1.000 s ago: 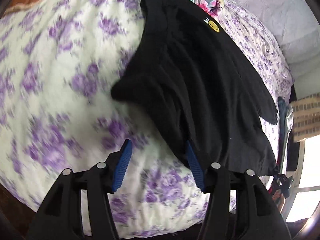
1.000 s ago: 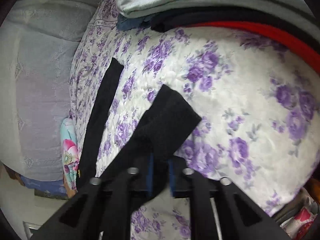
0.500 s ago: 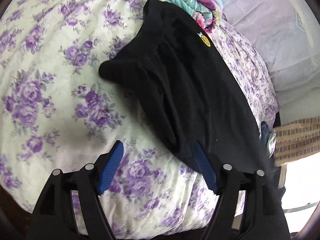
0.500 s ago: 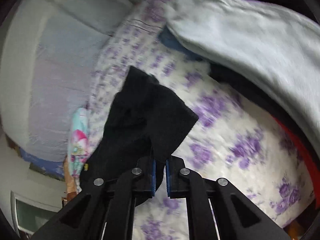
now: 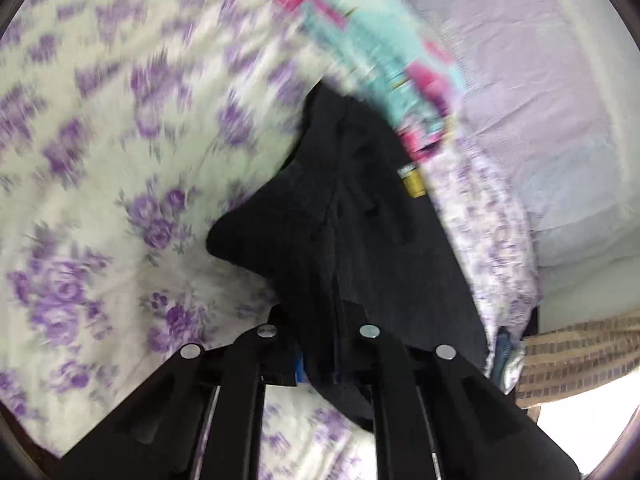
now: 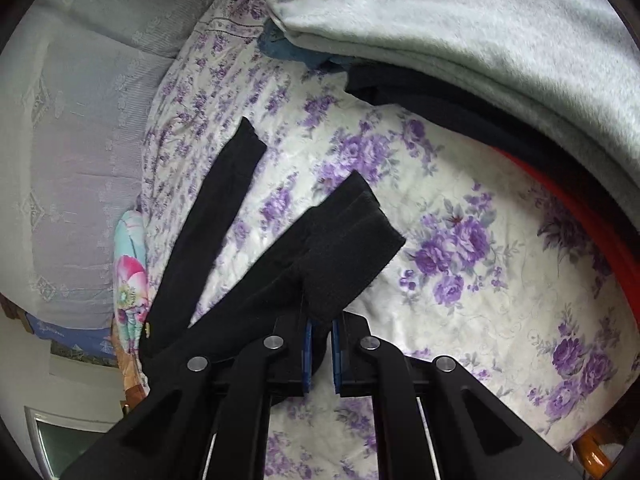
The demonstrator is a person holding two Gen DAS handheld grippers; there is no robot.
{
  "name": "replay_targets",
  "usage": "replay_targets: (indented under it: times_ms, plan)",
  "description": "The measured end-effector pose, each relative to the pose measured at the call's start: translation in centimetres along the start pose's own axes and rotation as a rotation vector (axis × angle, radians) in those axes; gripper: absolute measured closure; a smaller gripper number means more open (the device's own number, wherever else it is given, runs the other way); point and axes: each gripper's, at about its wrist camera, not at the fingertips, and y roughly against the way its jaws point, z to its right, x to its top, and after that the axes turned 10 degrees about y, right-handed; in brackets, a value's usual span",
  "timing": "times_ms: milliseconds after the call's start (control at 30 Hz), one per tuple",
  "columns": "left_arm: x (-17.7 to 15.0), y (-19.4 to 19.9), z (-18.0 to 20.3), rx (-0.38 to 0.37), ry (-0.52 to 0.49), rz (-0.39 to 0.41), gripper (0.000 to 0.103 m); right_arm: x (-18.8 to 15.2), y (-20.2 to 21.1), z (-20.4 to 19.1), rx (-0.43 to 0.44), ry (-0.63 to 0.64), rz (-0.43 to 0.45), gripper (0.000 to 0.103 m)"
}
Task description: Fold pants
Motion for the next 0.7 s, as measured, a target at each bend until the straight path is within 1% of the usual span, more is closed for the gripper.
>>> replay_targets:
  times_ms: [33, 67, 100, 133, 167, 200, 233, 267, 300, 333, 367, 400, 433, 467, 500, 533, 567, 600, 633, 700]
  plan:
    - [-0.5, 2.7, 0.6, -0.02, -0.029, 0.043, 0.095, -0.2, 0.4, -0.4, 0.01, 0.015, 0.0, 0.096]
    - [-0.7, 4.3, 0.8, -0.028, -0.046, 0.068, 0.095, -0.5, 0.6, -0.6, 0.018, 0.02, -0.007, 0.096]
    - [-0.9, 6.2, 0.6, -0.026, -0.063, 0.092, 0.095, -1.0, 0.5, -0.4, 0.025, 0.013, -0.022, 0.095]
    - [-1.0, 7.4, 0.2, 0.0, -0.08, 0.104, 0.095, -1.7, 0.0, -0.1, 0.021, 0.005, -0.051, 0.095]
    - [-1.0, 7.7, -0.4, 0.044, -0.101, 0.103, 0.094, -2.6, -0.7, 0.3, 0.01, 0.011, -0.084, 0.095]
    - [-1.0, 7.2, -1.3, 0.117, -0.122, 0.087, 0.094, -3.5, -1.6, 0.7, -0.003, 0.019, -0.118, 0.095]
    - [-0.9, 5.7, -2.5, 0.208, -0.132, 0.047, 0.093, -4.4, -2.7, 1.2, -0.04, 0.032, -0.161, 0.095]
    - [-1.1, 3.6, -3.8, 0.306, -0.149, -0.009, 0.092, -5.1, -3.5, 1.6, -0.071, 0.046, -0.192, 0.095]
    - [-1.5, 1.5, -5.0, 0.403, -0.169, -0.069, 0.09, -5.4, -3.5, 1.8, -0.057, 0.059, -0.179, 0.096]
    - [-2.1, -0.5, -6.3, 0.498, -0.182, -0.14, 0.084, -5.4, -3.3, 1.9, -0.043, 0.061, -0.184, 0.095]
    - [-2.6, -1.3, -7.0, 0.525, -0.197, -0.168, 0.083, -5.2, -2.8, 2.0, -0.039, 0.044, -0.206, 0.094]
    - [-2.9, -0.9, -6.8, 0.512, -0.228, -0.146, 0.082, -4.8, -2.1, 1.8, -0.052, 0.037, -0.229, 0.087]
    - [-3.0, -0.1, -6.6, 0.508, -0.234, -0.136, 0.074, -4.3, -1.1, 1.4, -0.081, 0.052, -0.242, 0.076]
    - [-2.9, 0.8, -6.3, 0.512, -0.238, -0.135, 0.063, -3.6, 0.4, 0.9, -0.116, 0.081, -0.225, 0.066]
    - [-2.7, 2.0, -5.8, 0.521, -0.274, -0.127, 0.057, -2.8, 2.0, 0.3, -0.145, 0.111, -0.183, 0.049]
    - [-2.6, 3.0, -5.1, 0.541, -0.33, -0.116, 0.047, -1.9, 3.4, -0.3, -0.163, 0.139, -0.138, 0.042]
    - [-2.6, 3.9, -4.6, 0.582, -0.374, -0.099, 0.047, -1.0, 4.3, -1.1, -0.158, 0.161, -0.107, 0.042]
    - [-2.1, 4.7, -4.2, 0.646, -0.41, -0.075, 0.05, 0.0, 4.8, -2.1, -0.135, 0.181, -0.082, 0.042]
    - [-1.5, 5.3, -3.8, 0.667, -0.413, -0.065, 0.05, 1.2, 4.8, -2.8, -0.109, 0.205, -0.059, 0.042]
    - [0.2, 6.3, -2.3, 0.639, -0.407, -0.026, 0.05, 3.7, 3.7, -4.8, -0.051, 0.239, -0.01, 0.042]
